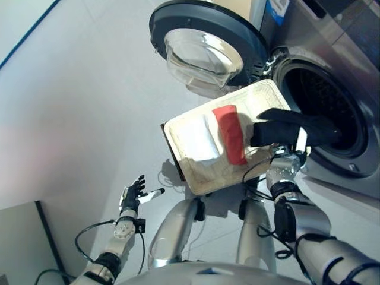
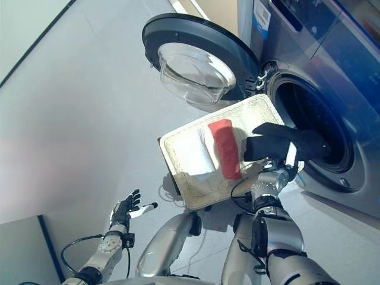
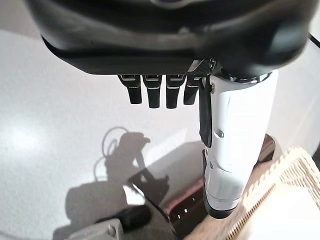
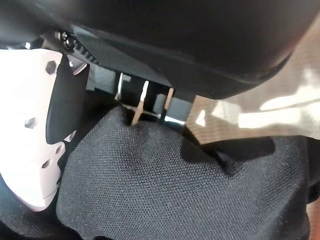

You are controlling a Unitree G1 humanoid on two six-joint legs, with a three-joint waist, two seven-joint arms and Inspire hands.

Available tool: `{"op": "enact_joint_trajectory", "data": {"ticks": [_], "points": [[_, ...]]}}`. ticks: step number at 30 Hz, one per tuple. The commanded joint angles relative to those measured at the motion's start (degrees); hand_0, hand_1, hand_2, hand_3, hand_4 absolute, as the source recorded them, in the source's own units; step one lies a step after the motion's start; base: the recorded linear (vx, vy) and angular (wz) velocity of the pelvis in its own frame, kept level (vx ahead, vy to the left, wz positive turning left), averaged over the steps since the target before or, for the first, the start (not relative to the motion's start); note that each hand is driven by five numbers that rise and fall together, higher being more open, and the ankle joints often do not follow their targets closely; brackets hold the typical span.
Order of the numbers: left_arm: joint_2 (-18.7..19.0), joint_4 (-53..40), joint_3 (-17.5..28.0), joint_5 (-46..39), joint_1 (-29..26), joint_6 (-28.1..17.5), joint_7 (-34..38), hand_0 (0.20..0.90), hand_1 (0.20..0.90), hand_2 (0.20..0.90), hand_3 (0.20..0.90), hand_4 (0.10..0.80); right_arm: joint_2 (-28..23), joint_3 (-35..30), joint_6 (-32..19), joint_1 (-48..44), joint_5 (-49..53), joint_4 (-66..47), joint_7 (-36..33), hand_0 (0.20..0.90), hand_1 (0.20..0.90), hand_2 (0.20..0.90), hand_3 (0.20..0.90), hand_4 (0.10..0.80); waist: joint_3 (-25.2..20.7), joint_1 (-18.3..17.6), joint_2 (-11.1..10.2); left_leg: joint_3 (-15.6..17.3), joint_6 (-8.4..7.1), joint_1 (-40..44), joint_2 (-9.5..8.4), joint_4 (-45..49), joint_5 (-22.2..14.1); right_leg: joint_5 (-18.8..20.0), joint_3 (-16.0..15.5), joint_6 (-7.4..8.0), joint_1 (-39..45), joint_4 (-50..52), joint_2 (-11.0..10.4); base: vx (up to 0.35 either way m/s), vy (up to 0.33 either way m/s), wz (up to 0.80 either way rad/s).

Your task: Pick up the clothes and place them into the washing machine

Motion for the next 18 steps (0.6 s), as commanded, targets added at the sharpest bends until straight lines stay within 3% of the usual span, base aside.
{"op": "enact_joint_trajectory", "data": {"ticks": [1, 4, 6, 7, 8, 11, 15, 16, 17, 18], "points": [[0.7, 2.5, -1.5, -1.5, 0.8, -2.6, 0.6, 0.900, 0.900, 0.900, 0.900, 0.800, -8.3, 0.0, -6.4, -5.3, -3.7, -7.9, -1.6, 0.200, 0.200, 0.200, 0.200, 0.300, -3.2, 0.7, 3.5, -2.3, -4.68, -5.1, -1.69, 3.4, -0.3, -1.6, -1.1, 0.06, 0.7, 0.0, 0.6, -0.005, 0.046, -0.04], [1.0, 2.1, -2.5, -1.9, 0.6, -2.9, 0.5, 0.900, 0.900, 0.900, 0.900, 0.800, -12.8, 0.4, -7.5, -10.4, -6.2, -8.2, -4.7, 0.200, 0.200, 0.200, 0.200, 0.300, -3.6, 1.4, 4.9, -2.2, -4.76, -5.7, -1.95, 3.5, -0.3, -1.8, -0.5, 0.09, -0.4, 0.5, 0.5, -0.018, 0.027, -0.04], [1.8, 0.8, -3.0, -2.5, 0.8, -3.3, 0.3, 0.900, 0.900, 0.900, 0.900, 0.800, -18.8, 2.3, -7.9, -16.0, -9.6, -9.1, -7.8, 0.200, 0.200, 0.200, 0.200, 0.300, -3.7, 2.0, 6.0, -2.0, -4.87, -6.5, -2.01, 3.8, -0.1, -2.0, -0.3, 0.07, -1.8, 1.8, 0.3, -0.036, 0.013, -0.10], [1.6, 0.8, -2.9, -2.5, 0.6, -3.2, 0.3, 0.900, 0.900, 0.900, 0.900, 0.800, -18.9, 2.6, -7.8, -16.5, -10.0, -9.1, -8.4, 0.200, 0.200, 0.200, 0.200, 0.300, -3.7, 2.1, 6.1, -2.0, -4.87, -6.8, -2.00, 3.9, -0.2, -2.1, -0.2, 0.06, -2.1, 2.0, 0.3, -0.050, -0.003, -0.07], [2.7, -0.2, -3.1, -2.3, 1.1, -3.6, 0.2, 0.900, 0.900, 0.900, 0.900, 0.800, -23.6, 5.1, -7.5, -20.2, -12.4, -9.3, -9.7, 0.200, 0.200, 0.200, 0.200, 0.300, -3.5, 2.4, 6.2, -1.7, -4.91, -8.1, -1.88, 5.2, -0.2, -2.7, -0.2, -0.14, -3.4, 3.8, 0.3, -0.058, -0.015, -0.01], [4.3, -1.2, -2.0, -2.8, 1.2, -3.6, 0.5, 0.900, 0.900, 0.900, 0.900, 0.800, -30.2, 12.6, -5.8, -27.3, -18.8, -11.4, -12.6, 0.200, 0.200, 0.200, 0.200, 0.300, -2.1, 2.4, 5.1, -0.5, -4.78, -13.2, -1.14, 13.1, -2.2, -4.5, 0.0, -0.72, -7.8, 10.9, 0.5, -0.070, -0.055, 0.09], [6.2, -2.4, 0.1, -3.2, 1.7, -3.4, 1.0, 0.900, 0.900, 0.900, 0.900, 0.800, -36.3, 20.4, -6.5, -35.2, -20.6, -16.9, -13.3, 0.200, 0.200, 0.200, 0.200, 0.300, -0.3, 0.4, 1.8, 0.3, -5.13, -20.7, 0.32, 29.8, -10.2, -12.3, 0.5, -1.55, -14.9, 26.6, 0.0, -0.059, -0.114, 0.11], [6.5, -2.4, 0.7, -3.3, 2.0, -3.3, 1.2, 0.900, 0.900, 0.900, 0.900, 0.800, -36.7, 21.1, -7.0, -35.9, -20.9, -17.2, -14.1, 0.667, 0.667, 0.667, 0.667, 0.633, -0.2, -0.2, 1.3, 0.4, -5.10, -21.7, 0.62, 32.6, -11.7, -13.7, 0.6, -1.80, -16.0, 29.3, -0.3, -0.031, -0.083, 0.02], [6.2, -2.0, 0.7, -3.2, 2.1, -3.1, 1.4, 0.900, 0.900, 0.900, 0.900, 0.800, -35.5, 20.0, -7.9, -35.2, -20.1, -17.3, -15.1, 0.900, 0.900, 0.900, 0.900, 0.800, 0.0, -0.8, 1.1, 0.2, -4.93, -22.6, 0.67, 34.8, -13.1, -14.7, 0.5, -1.92, -16.7, 30.9, -0.4, 0.007, -0.067, 0.10], [5.8, -1.6, 0.6, -3.0, 1.9, -2.7, 1.8, 0.900, 0.900, 0.900, 0.900, 0.800, -33.8, 18.5, -8.1, -33.0, -19.7, -16.5, -15.7, 0.900, 0.900, 0.900, 0.900, 0.800, 0.2, -1.3, 0.7, 0.0, -4.65, -23.3, 0.82, 36.8, -14.4, -15.8, 0.4, -2.22, -17.1, 32.0, -0.1, 0.015, -0.052, 0.16]]}}
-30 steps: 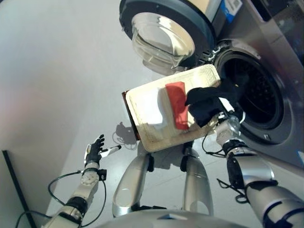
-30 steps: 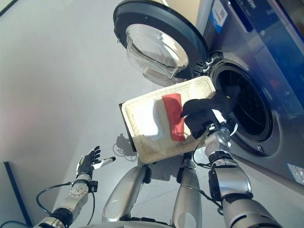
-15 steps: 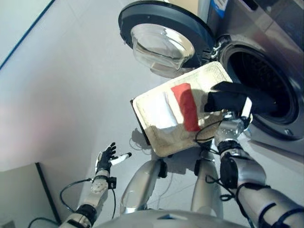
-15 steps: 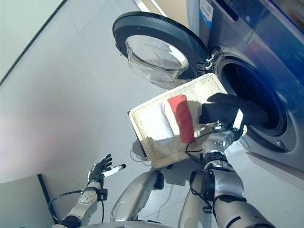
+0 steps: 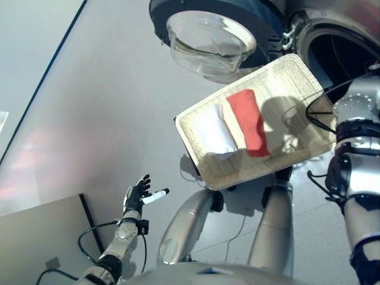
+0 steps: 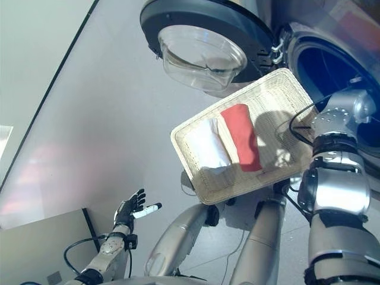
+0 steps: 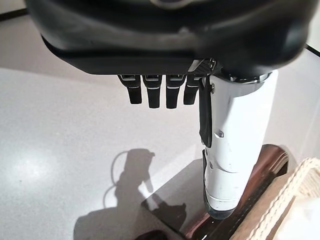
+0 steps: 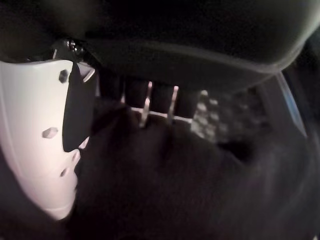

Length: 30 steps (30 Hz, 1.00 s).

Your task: Pick up the clothes and place them into the washing machine

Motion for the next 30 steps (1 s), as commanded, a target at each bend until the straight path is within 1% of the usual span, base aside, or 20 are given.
{"op": "enact_joint_trajectory", "data": {"ticks": [1, 2, 3, 4, 5, 6, 8, 10, 12, 13, 14, 16, 17, 20, 21, 23, 27, 30], "points": [[4.9, 1.5, 3.4, -0.9, 1.8, -1.0, 3.1, 0.900, 0.900, 0.900, 0.900, 0.800, -7.9, 2.8, -7.2, -7.5, -6.5, -13.6, -0.5, 0.900, 0.900, 0.900, 0.900, 0.800, -1.5, -2.1, -3.5, -1.6, -5.73, -6.9, 2.29, 11.0, -4.2, -4.6, -4.7, -2.60, 1.2, 4.8, 2.9, 0.012, -0.036, 0.12], [5.0, 1.6, 3.4, -0.8, 1.9, -1.0, 3.2, 0.900, 0.900, 0.900, 0.900, 0.800, -7.7, 2.5, -7.2, -7.2, -6.7, -13.9, -0.7, 0.900, 0.900, 0.900, 0.900, 0.800, -1.5, -2.0, -3.6, -1.6, -5.71, -6.9, 2.39, 11.3, -4.4, -4.7, -4.7, -2.62, 1.2, 5.1, 3.0, 0.012, -0.013, -0.05], [4.8, 2.3, 3.5, -0.6, 1.6, -0.8, 3.4, 0.900, 0.900, 0.900, 0.900, 0.800, -6.9, 2.0, -6.4, -5.9, -7.0, -12.3, -0.8, 0.900, 0.900, 0.900, 0.900, 0.800, -1.2, -2.2, -3.9, -1.6, -5.28, -7.0, 2.36, 12.3, -5.1, -4.8, -4.7, -2.76, 1.0, 5.9, 3.3, 0.022, 0.003, -0.18], [3.7, 2.5, 3.4, -0.7, 1.5, -0.8, 3.5, 0.900, 0.900, 0.900, 0.900, 0.800, -3.9, 0.8, -5.0, -3.6, -5.9, -8.1, -0.5, 0.900, 0.900, 0.900, 0.900, 0.800, -0.5, -2.4, -3.9, -1.6, -4.48, -7.0, 2.08, 13.3, -6.1, -4.9, -4.6, -3.11, 0.8, 6.4, 3.8, 0.025, 0.005, -0.20], [3.9, 2.6, 3.4, -0.7, 1.7, -0.9, 3.5, 0.900, 0.900, 0.900, 0.900, 0.800, -3.7, 0.5, -5.1, -3.3, -5.4, -7.7, 0.2, 0.900, 0.900, 0.900, 0.900, 0.800, -0.5, -2.4, -4.1, -1.5, -4.38, -6.9, 2.21, 13.7, -6.4, -5.1, -4.5, -3.12, 0.9, 6.6, 3.9, 0.026, 0.019, -0.22], [3.2, 3.2, 3.2, -0.4, 1.6, -0.7, 3.2, 0.900, 0.900, 0.900, 0.900, 0.800, -1.8, -0.2, -3.1, -2.0, -3.8, -1.1, 1.9, 0.900, 0.900, 0.900, 0.900, 0.800, -0.4, -2.2, -3.8, -1.4, -3.99, -6.8, 1.74, 13.9, -6.9, -4.9, -4.3, -3.17, 0.6, 6.7, 4.0, 0.014, 0.041, -0.20], [2.7, 2.8, 2.7, -0.4, 1.5, -0.7, 2.9, 0.900, 0.900, 0.900, 0.900, 0.800, 0.8, -0.1, -2.2, -1.8, -1.7, 3.1, 3.8, 0.900, 0.900, 0.900, 0.900, 0.800, -0.4, -2.0, -3.1, -1.0, -3.61, -7.0, 1.21, 13.5, -6.8, -4.7, -3.6, -3.16, 0.4, 6.5, 4.4, 0.005, 0.062, -0.16], [2.2, 3.3, 2.4, -0.5, 1.5, -0.4, 2.8, 0.900, 0.900, 0.900, 0.900, 0.800, 3.0, -1.1, -1.7, -0.7, -0.8, 5.7, 3.9, 0.900, 0.900, 0.900, 0.900, 0.800, -0.7, -1.9, -2.7, -0.9, -3.50, -6.7, 1.06, 12.5, -6.4, -4.7, -3.3, -3.23, 0.4, 6.1, 4.6, 0.005, 0.066, -0.13], [1.8, 3.6, 2.2, 0.0, 1.4, -0.2, 2.7, 0.900, 0.900, 0.900, 0.900, 0.800, 3.9, -1.2, -0.3, 0.7, -1.0, 8.7, 4.8, 0.900, 0.900, 0.900, 0.900, 0.800, -1.3, -1.5, -2.2, -0.8, -3.35, -5.9, 0.59, 10.8, -5.8, -4.4, -3.0, -3.23, 0.8, 5.1, 4.6, 0.019, 0.071, -0.18], [1.7, 3.9, 2.1, 0.1, 1.3, -0.3, 2.8, 0.900, 0.900, 0.900, 0.900, 0.800, 5.4, -1.8, -0.4, 1.3, 0.0, 8.7, 5.4, 0.900, 0.900, 0.900, 0.900, 0.800, -1.6, -1.3, -1.9, -0.8, -3.30, -5.4, 0.42, 9.9, -5.4, -4.2, -2.9, -3.26, 1.2, 4.5, 4.7, 0.014, 0.042, -0.16], [1.7, 3.9, 2.1, 0.1, 1.3, -0.3, 2.8, 0.900, 0.900, 0.900, 0.900, 0.800, 5.5, -1.9, -0.4, 1.4, 0.1, 8.7, 5.4, 0.900, 0.900, 0.900, 0.900, 0.800, -1.6, -1.3, -2.0, -0.8, -3.30, -5.4, 0.41, 9.8, -5.4, -4.1, -2.9, -3.26, 1.2, 4.5, 4.6, 0.030, 0.059, -0.16], [1.3, 4.4, 2.2, 0.4, 1.4, -0.2, 2.9, 0.900, 0.900, 0.900, 0.900, 0.800, 8.0, -3.7, -0.9, 3.1, 2.6, 9.2, 6.6, 0.900, 0.900, 0.900, 0.900, 0.800, -2.6, -0.8, -1.4, -0.9, -3.20, -4.1, 0.07, 6.8, -4.5, -3.6, -2.8, -3.10, 2.1, 2.7, 4.6, 0.034, 0.049, -0.12], [1.4, 4.5, 2.2, 0.4, 1.5, -0.2, 3.0, 0.900, 0.900, 0.900, 0.900, 0.800, 8.1, -3.8, -1.0, 3.4, 2.7, 9.0, 6.7, 0.900, 0.900, 0.900, 0.900, 0.800, -2.7, -0.8, -1.5, -1.0, -3.19, -4.0, 0.04, 6.6, -4.4, -3.5, -2.9, -3.09, 2.2, 2.6, 4.6, 0.032, 0.050, -0.04], [1.0, 4.5, 2.4, 0.1, 1.6, -0.5, 3.1, 0.900, 0.900, 0.900, 0.900, 0.800, 11.7, -6.6, -3.8, 6.2, 5.0, 5.8, 7.4, 0.900, 0.900, 0.900, 0.900, 0.800, -3.2, -0.5, -1.1, -1.0, -3.16, -3.0, -0.31, 4.3, -3.4, -3.2, -2.7, -2.95, 2.8, 1.4, 4.7, 0.019, 0.050, -0.04], [0.7, 4.0, 2.6, -0.5, 2.0, -0.8, 2.7, 0.900, 0.900, 0.900, 0.900, 0.800, 12.1, -7.8, -5.2, 6.7, 5.9, 4.5, 7.6, 0.900, 0.900, 0.900, 0.900, 0.800, -3.5, -0.3, -0.8, -1.1, -3.17, -3.1, -0.45, 4.0, -3.1, -3.3, -2.5, -3.03, 2.8, 1.2, 4.6, 0.013, 0.052, 0.02], [0.7, 3.5, 2.5, -1.1, 2.3, -1.0, 2.4, 0.900, 0.900, 0.900, 0.900, 0.800, 12.2, -8.4, -5.8, 6.9, 5.9, 3.9, 7.3, 0.900, 0.900, 0.900, 0.900, 0.800, -3.9, 0.0, -0.7, -1.1, -3.12, -3.3, -0.56, 4.2, -3.2, -3.6, -2.5, -3.11, 2.5, 1.4, 4.6, 0.000, 0.019, 0.06], [1.0, 3.4, 2.9, -1.2, 2.8, -1.1, 2.2, 0.900, 0.900, 0.900, 0.900, 0.800, 9.1, -9.1, -7.2, 5.9, 4.3, 1.3, 5.7, 0.900, 0.900, 0.900, 0.900, 0.800, -4.4, 0.5, -0.8, -1.4, -2.88, -4.6, -0.70, 6.9, -4.1, -4.8, -2.3, -3.60, 1.8, 3.7, 4.5, -0.003, 0.000, 0.02], [1.5, 3.5, 3.4, -1.3, 3.2, -1.4, 2.3, 0.900, 0.900, 0.900, 0.900, 0.800, 6.6, -8.0, -7.9, 5.0, 1.8, -1.2, 4.4, 0.900, 0.900, 0.900, 0.900, 0.800, -4.6, 0.5, -1.3, -1.5, -2.79, -4.8, -0.56, 8.2, -4.9, -5.3, -2.4, -3.67, 1.8, 4.7, 4.3, 0.023, -0.013, 0.05]]}}
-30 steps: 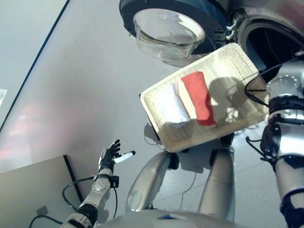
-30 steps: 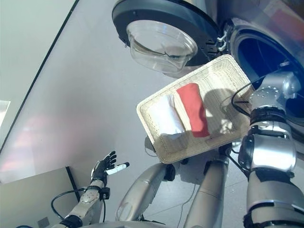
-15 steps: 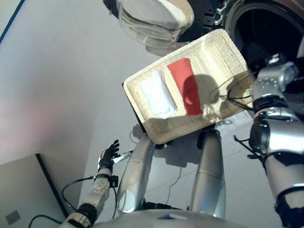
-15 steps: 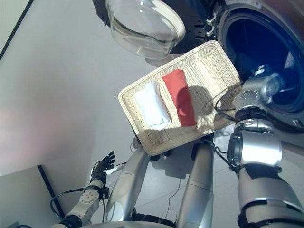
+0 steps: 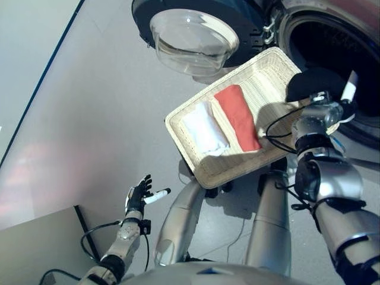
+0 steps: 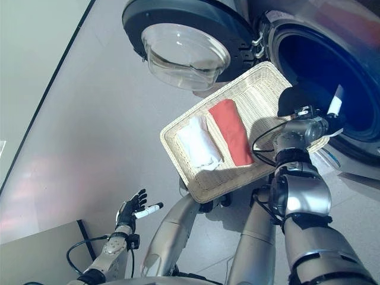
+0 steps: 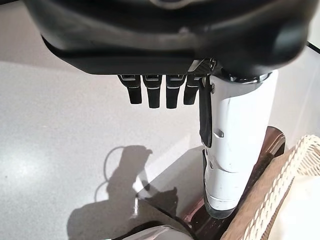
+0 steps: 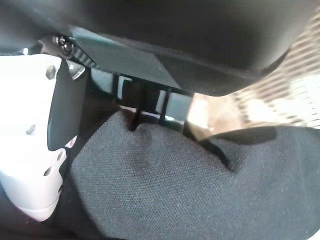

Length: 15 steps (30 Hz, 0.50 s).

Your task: Pick up the clothes and place them into the washing machine

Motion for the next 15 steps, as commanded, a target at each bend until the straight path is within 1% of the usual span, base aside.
{"op": "enact_joint_trajectory", "data": {"ticks": [1, 2, 4, 7, 10, 12, 13, 14, 15], "points": [[3.3, 3.1, 3.6, -1.2, 3.4, -1.6, 1.7, 0.900, 0.900, 0.900, 0.900, 0.800, -6.6, 2.8, -6.3, -0.8, -6.4, -8.7, 0.2, 0.900, 0.900, 0.900, 0.900, 0.800, -5.2, 0.8, -2.0, -3.9, -3.18, -3.3, -2.39, 0.4, -0.3, -4.9, -5.2, -2.92, 3.3, 0.9, 1.9, 0.052, 0.018, 0.02], [3.5, 4.0, 3.8, -1.4, 3.5, -1.8, 1.8, 0.900, 0.900, 0.900, 0.900, 0.800, -7.4, 4.0, -7.1, -1.7, -7.9, -12.0, -0.3, 0.900, 0.900, 0.900, 0.900, 0.800, -5.4, 0.7, -2.6, -3.9, -3.17, -2.5, -2.45, -0.7, -0.2, -4.6, -5.2, -2.81, 3.9, 0.1, 1.9, 0.041, 0.020, 0.02], [3.5, 4.3, 3.9, -1.8, 3.4, -1.9, 1.7, 0.900, 0.900, 0.900, 0.900, 0.800, -7.4, 4.1, -7.6, -1.8, -8.4, -13.6, -0.8, 0.900, 0.900, 0.900, 0.900, 0.800, -5.3, 0.6, -2.7, -3.8, -3.12, -1.8, -2.59, -1.7, 0.0, -4.1, -5.2, -2.70, 4.5, -0.7, 2.0, 0.034, 0.026, -0.05], [3.7, 3.8, 3.5, -2.5, 3.7, -2.3, 1.0, 0.900, 0.900, 0.900, 0.900, 0.800, -7.3, 4.2, -9.1, -2.8, -7.2, -16.9, 0.3, 0.900, 0.900, 0.900, 0.900, 0.800, -5.8, 0.7, -2.8, -4.0, -3.17, -0.5, -2.85, -4.6, 0.9, -3.4, -5.1, -2.46, 5.4, -2.4, 2.1, 0.035, 0.049, -0.16], [4.1, 2.4, 3.0, -2.5, 4.0, -2.4, 0.2, 0.900, 0.900, 0.900, 0.900, 0.800, -8.2, 3.3, -10.3, -3.7, -5.3, -17.3, 0.9, 0.900, 0.900, 0.900, 0.900, 0.800, -6.5, 0.7, -2.0, -4.2, -3.61, 1.0, -3.51, -7.4, 2.1, -3.3, -5.1, -2.33, 6.5, -3.9, 1.6, 0.020, 0.043, -0.07], [4.3, 1.9, 3.1, -2.8, 4.2, -2.6, -0.3, 0.900, 0.900, 0.900, 0.900, 0.800, -9.6, 4.1, -9.4, -4.3, -5.6, -17.2, 0.9, 0.900, 0.900, 0.900, 0.900, 0.800, -7.0, 1.0, -1.3, -4.3, -3.93, 2.1, -3.99, -9.0, 2.9, -3.3, -4.8, -2.21, 7.3, -4.7, 1.1, -0.019, 0.051, 0.15], [4.4, 1.9, 3.0, -2.8, 4.2, -2.6, -0.6, 0.900, 0.900, 0.900, 0.900, 0.800, -9.9, 4.3, -9.2, -4.5, -5.5, -17.3, 1.1, 0.900, 0.900, 0.900, 0.900, 0.800, -7.0, 1.1, -0.7, -3.5, -3.78, 2.2, -3.88, -10.2, 4.8, -1.7, -5.3, -2.48, 7.2, -5.3, 0.9, 0.044, 0.052, 0.13], [4.5, 2.0, 2.7, -2.6, 4.4, -2.6, -0.8, 0.900, 0.900, 0.900, 0.900, 0.800, -10.0, 4.5, -9.1, -5.0, -5.2, -17.1, 1.2, 0.900, 0.900, 0.900, 0.900, 0.800, -7.7, 1.4, -0.3, -4.4, -4.19, 3.3, -4.50, -10.8, 3.7, -3.2, -4.7, -2.16, 8.2, -5.3, 0.8, 0.043, 0.052, 0.04], [4.5, 1.9, 2.5, -2.5, 4.6, -2.6, -0.9, 0.900, 0.900, 0.900, 0.900, 0.800, -10.1, 4.6, -8.9, -5.5, -4.9, -17.0, 1.3, 0.900, 0.900, 0.900, 0.900, 0.800, -8.0, 1.7, 0.3, -4.4, -4.27, 3.9, -4.78, -11.7, 4.3, -2.8, -4.7, -2.16, 8.5, -5.9, 0.6, 0.156, 0.037, 0.02]]}}
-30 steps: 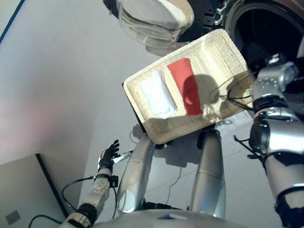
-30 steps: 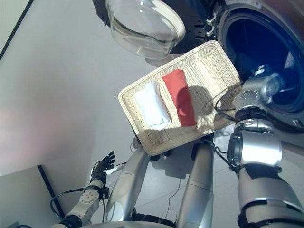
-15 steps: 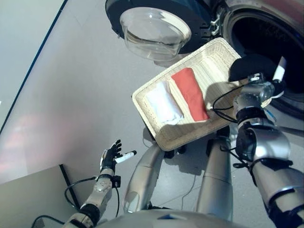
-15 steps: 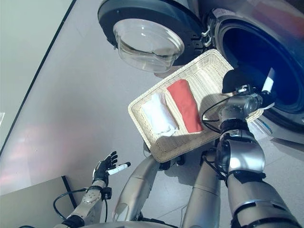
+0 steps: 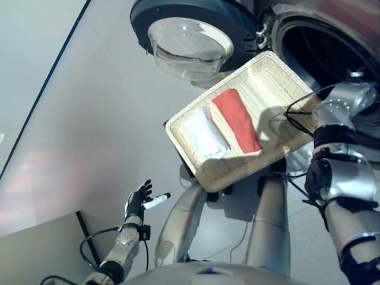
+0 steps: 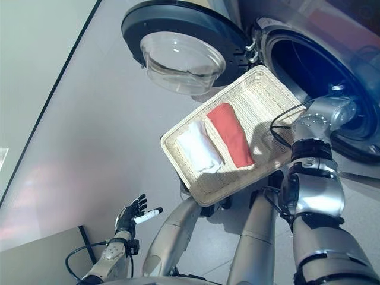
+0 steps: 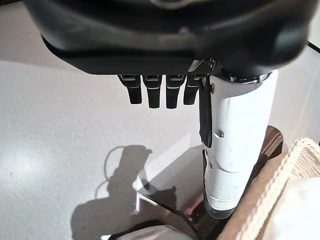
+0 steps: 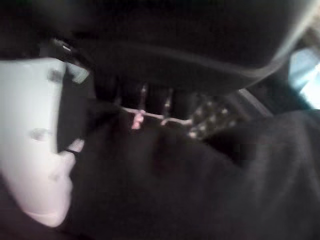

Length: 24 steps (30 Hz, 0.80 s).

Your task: Pick up the clothes and place them into the washing machine

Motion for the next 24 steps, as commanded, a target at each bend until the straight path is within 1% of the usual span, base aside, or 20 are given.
{"op": "enact_joint_trajectory", "data": {"ticks": [1, 4, 5, 6, 7, 8, 9, 10, 11, 12, 13, 17, 18, 21, 22, 23, 24], "points": [[4.6, 2.6, 2.5, -1.3, 2.2, -2.2, 0.7, 0.900, 0.900, 0.900, 0.900, 0.800, -6.8, 5.4, -4.2, -5.2, -3.2, -4.8, 3.8, 0.900, 0.900, 0.900, 0.900, 0.800, -7.0, 2.0, 0.7, -2.3, -3.69, 1.4, -2.05, -5.8, 2.2, -4.0, -4.5, -2.74, 7.3, -2.6, 1.7, 0.057, 0.028, 0.04], [4.3, 2.8, 2.0, -1.4, 2.7, -1.8, 0.8, 0.900, 0.900, 0.900, 0.900, 0.800, -4.7, 4.8, -3.9, -4.8, -0.7, -4.0, 5.4, 0.900, 0.900, 0.900, 0.900, 0.800, -8.1, 3.1, 2.1, -2.4, -3.63, 2.5, -2.66, -7.3, 2.7, -3.8, -4.5, -2.52, 8.5, -3.9, 1.3, 0.035, 0.034, 0.00], [4.3, 3.1, 1.8, -1.2, 2.6, -1.6, 0.7, 0.900, 0.900, 0.900, 0.900, 0.800, -4.3, 5.1, -1.9, -4.2, -0.8, 0.6, 5.1, 0.900, 0.900, 0.900, 0.900, 0.800, -8.0, 3.3, 2.6, -1.7, -3.33, 2.4, -2.38, -7.8, 4.3, -2.2, -4.9, -2.77, 8.2, -4.3, 1.2, -0.034, 0.018, -0.02], [4.3, 4.8, 2.3, -0.2, 1.6, -0.5, 1.1, 0.900, 0.900, 0.900, 0.900, 0.800, -6.0, 7.2, 4.5, -4.6, -2.9, 12.5, 2.9, 0.900, 0.900, 0.900, 0.900, 0.800, -8.4, 3.7, 2.4, -1.7, -3.31, 3.0, -2.30, -8.6, 4.3, -1.7, -4.7, -2.68, 8.3, -5.0, 1.4, 0.027, 0.007, -0.07], [4.1, 4.9, 2.3, -0.1, 1.3, -0.5, 1.2, 0.900, 0.900, 0.900, 0.900, 0.800, -6.4, 7.5, 4.8, -5.5, -2.7, 13.4, 3.3, 0.900, 0.900, 0.900, 0.900, 0.800, -8.6, 3.9, 2.4, -2.3, -3.51, 3.4, -2.54, -8.5, 3.2, -2.7, -4.1, -2.46, 8.6, -4.9, 1.5, 0.000, 0.000, 0.00], [4.0, 5.2, 2.1, 0.7, 0.9, -0.1, 1.4, 0.900, 0.900, 0.900, 0.900, 0.800, -6.5, 7.6, 7.1, -5.6, -3.2, 17.2, 1.8, 0.900, 0.900, 0.900, 0.900, 0.800, -8.3, 3.8, 2.6, -1.7, -3.19, 3.1, -2.19, -8.7, 4.0, -1.6, -4.6, -2.68, 8.3, -5.3, 1.6, 0.000, 0.000, 0.00], [3.7, 5.0, 1.7, 1.0, 0.5, 0.0, 1.4, 0.900, 0.900, 0.900, 0.900, 0.800, -5.6, 7.9, 8.4, -6.2, -2.9, 19.3, 1.7, 0.900, 0.900, 0.900, 0.900, 0.800, -8.3, 4.0, 2.9, -1.5, -3.04, 3.0, -2.04, -8.5, 3.9, -1.6, -4.6, -2.71, 8.2, -5.3, 1.7, 0.019, -0.029, -0.05], [3.3, 4.7, 1.3, 1.4, 0.3, -0.1, 1.5, 0.900, 0.900, 0.900, 0.900, 0.800, -4.4, 8.9, 10.0, -7.0, -3.7, 20.8, 1.9, 0.900, 0.900, 0.900, 0.900, 0.800, -8.8, 4.4, 2.8, -2.1, -3.23, 3.4, -2.20, -8.2, 2.6, -2.6, -3.9, -2.45, 8.7, -5.4, 1.9, -0.002, -0.020, -0.07], [3.2, 4.5, 1.0, 1.8, 0.3, 0.0, 1.5, 0.900, 0.900, 0.900, 0.900, 0.800, -4.1, 9.6, 11.8, -6.9, -5.0, 23.0, 1.8, 0.900, 0.900, 0.900, 0.900, 0.800, -8.5, 4.3, 3.1, -1.3, -2.91, 3.0, -1.78, -8.5, 4.1, -1.1, -4.4, -2.74, 8.2, -5.7, 1.9, 0.006, -0.018, -0.13], [3.0, 3.9, 0.6, 2.0, 0.6, 0.1, 1.4, 0.900, 0.900, 0.900, 0.900, 0.800, -3.8, 9.7, 12.0, -7.5, -4.3, 23.6, 1.4, 0.900, 0.900, 0.900, 0.900, 0.800, -8.6, 4.4, 3.3, -1.4, -2.85, 3.0, -1.81, -8.4, 3.8, -1.3, -4.3, -2.73, 8.4, -5.8, 1.9, -0.099, -0.005, -0.11], [2.7, 3.1, 0.2, 1.5, 0.7, 0.0, 1.4, 0.900, 0.900, 0.900, 0.900, 0.800, -1.6, 10.8, 12.0, -8.3, -5.4, 22.2, 0.8, 0.900, 0.900, 0.900, 0.900, 0.800, -8.6, 4.4, 3.5, -1.3, -2.90, 3.3, -1.63, -8.9, 4.2, -0.8, -4.3, -2.69, 8.4, -6.3, 2.0, -0.001, -0.006, -0.11], [2.0, 4.0, -0.3, 0.4, 1.4, 0.7, 1.4, 0.900, 0.900, 0.900, 0.900, 0.800, 0.2, 10.0, 10.2, -8.5, -3.2, 19.8, 0.3, 0.900, 0.900, 0.900, 0.900, 0.800, -8.6, 4.0, 3.8, -1.4, -3.04, 3.8, -1.56, -9.9, 4.7, -0.5, -4.3, -2.62, 8.9, -6.9, 2.2, 0.006, 0.014, -0.09], [1.6, 5.4, -0.2, -1.1, 1.5, 1.0, 1.4, 0.900, 0.900, 0.900, 0.900, 0.800, 2.5, 8.6, 7.6, -8.0, 1.2, 16.4, 2.0, 0.900, 0.900, 0.900, 0.900, 0.800, -8.6, 3.7, 4.0, -1.3, -3.11, 4.2, -1.49, -10.5, 4.9, -0.4, -4.3, -2.57, 9.0, -7.1, 2.4, 0.028, 0.034, 0.00], [1.1, 7.5, -0.3, -2.6, 1.8, 1.4, 1.1, 0.900, 0.900, 0.900, 0.900, 0.800, 4.8, 6.3, 4.0, -6.5, 4.5, 11.6, 2.7, 0.900, 0.900, 0.900, 0.900, 0.800, -8.9, 3.3, 4.0, -1.4, -3.29, 5.0, -1.57, -11.7, 5.2, -0.3, -4.1, -2.54, 9.7, -7.8, 2.5, 0.027, 0.029, -0.03], [1.2, 7.6, -0.3, -2.7, 1.9, 1.3, 1.1, 0.900, 0.900, 0.900, 0.900, 0.800, 5.0, 6.2, 3.8, -6.2, 4.4, 11.2, 2.5, 0.900, 0.900, 0.900, 0.900, 0.800, -8.9, 3.2, 3.9, -1.4, -3.29, 5.1, -1.58, -11.8, 5.2, -0.3, -4.1, -2.53, 9.8, -7.9, 2.5, 0.026, 0.031, -0.06], [0.9, 8.3, -0.3, -3.3, 1.8, 1.3, 1.1, 0.900, 0.900, 0.900, 0.900, 0.800, 6.1, 4.2, 1.0, -5.2, 6.3, 7.4, 2.8, 0.900, 0.900, 0.900, 0.900, 0.800, -9.1, 3.1, 4.1, -1.4, -3.33, 5.3, -1.61, -12.3, 5.3, -0.1, -4.0, -2.43, 10.0, -8.3, 2.5, 0.019, 0.021, -0.04], [1.0, 8.3, -0.3, -3.3, 2.0, 1.3, 1.1, 0.900, 0.900, 0.900, 0.900, 0.800, 6.5, 4.0, 0.8, -4.7, 6.1, 6.8, 2.5, 0.900, 0.900, 0.900, 0.900, 0.800, -9.2, 3.0, 4.0, -1.4, -3.33, 5.4, -1.62, -12.4, 5.4, -0.1, -4.0, -2.42, 10.1, -8.4, 2.5, 0.023, 0.029, -0.04]]}}
